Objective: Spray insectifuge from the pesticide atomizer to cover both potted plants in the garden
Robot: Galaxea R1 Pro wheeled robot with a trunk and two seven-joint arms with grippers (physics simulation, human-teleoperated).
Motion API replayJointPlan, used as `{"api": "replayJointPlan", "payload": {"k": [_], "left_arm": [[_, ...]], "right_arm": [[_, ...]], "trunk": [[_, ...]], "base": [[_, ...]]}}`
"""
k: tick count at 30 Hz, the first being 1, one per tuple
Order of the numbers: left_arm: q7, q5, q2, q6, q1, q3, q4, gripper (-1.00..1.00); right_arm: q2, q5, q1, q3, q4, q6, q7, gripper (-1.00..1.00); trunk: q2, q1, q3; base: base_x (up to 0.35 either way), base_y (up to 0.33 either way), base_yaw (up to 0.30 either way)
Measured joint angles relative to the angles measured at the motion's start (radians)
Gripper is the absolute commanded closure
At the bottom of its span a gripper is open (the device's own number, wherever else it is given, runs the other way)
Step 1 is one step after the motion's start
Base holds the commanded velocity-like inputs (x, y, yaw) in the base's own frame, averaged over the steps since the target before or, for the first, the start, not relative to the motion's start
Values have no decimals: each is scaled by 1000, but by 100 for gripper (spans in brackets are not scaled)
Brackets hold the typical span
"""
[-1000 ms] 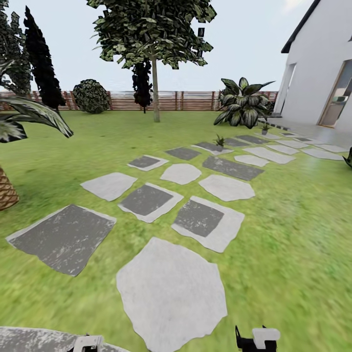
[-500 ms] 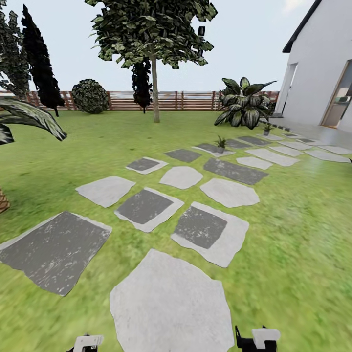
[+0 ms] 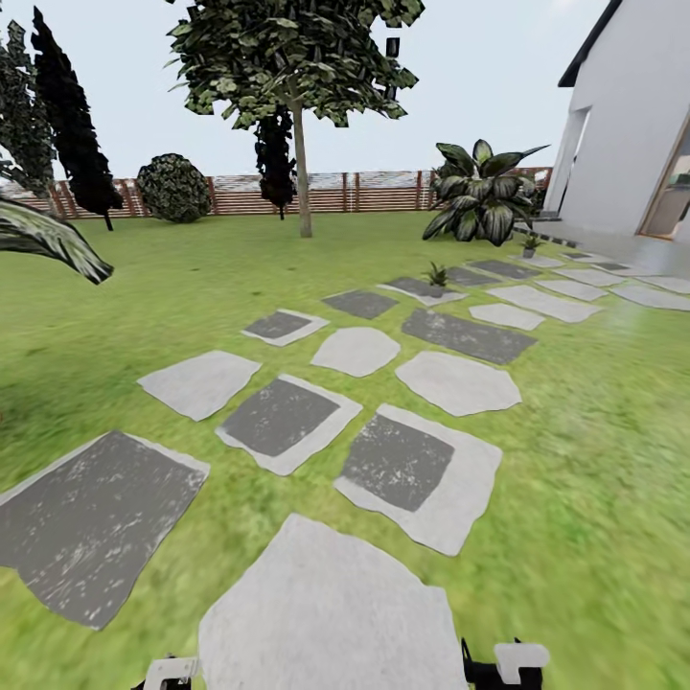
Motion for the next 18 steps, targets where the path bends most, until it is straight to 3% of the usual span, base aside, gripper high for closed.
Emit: {"api": "replayJointPlan", "payload": {"k": [18], "left_arm": [[0, 1, 0, 0, 0, 1, 0, 100]], "right_arm": [[0, 0, 0, 0, 0, 0, 0, -100]], "trunk": [[0, 0, 0]], "base": [[340, 0, 0]]}}
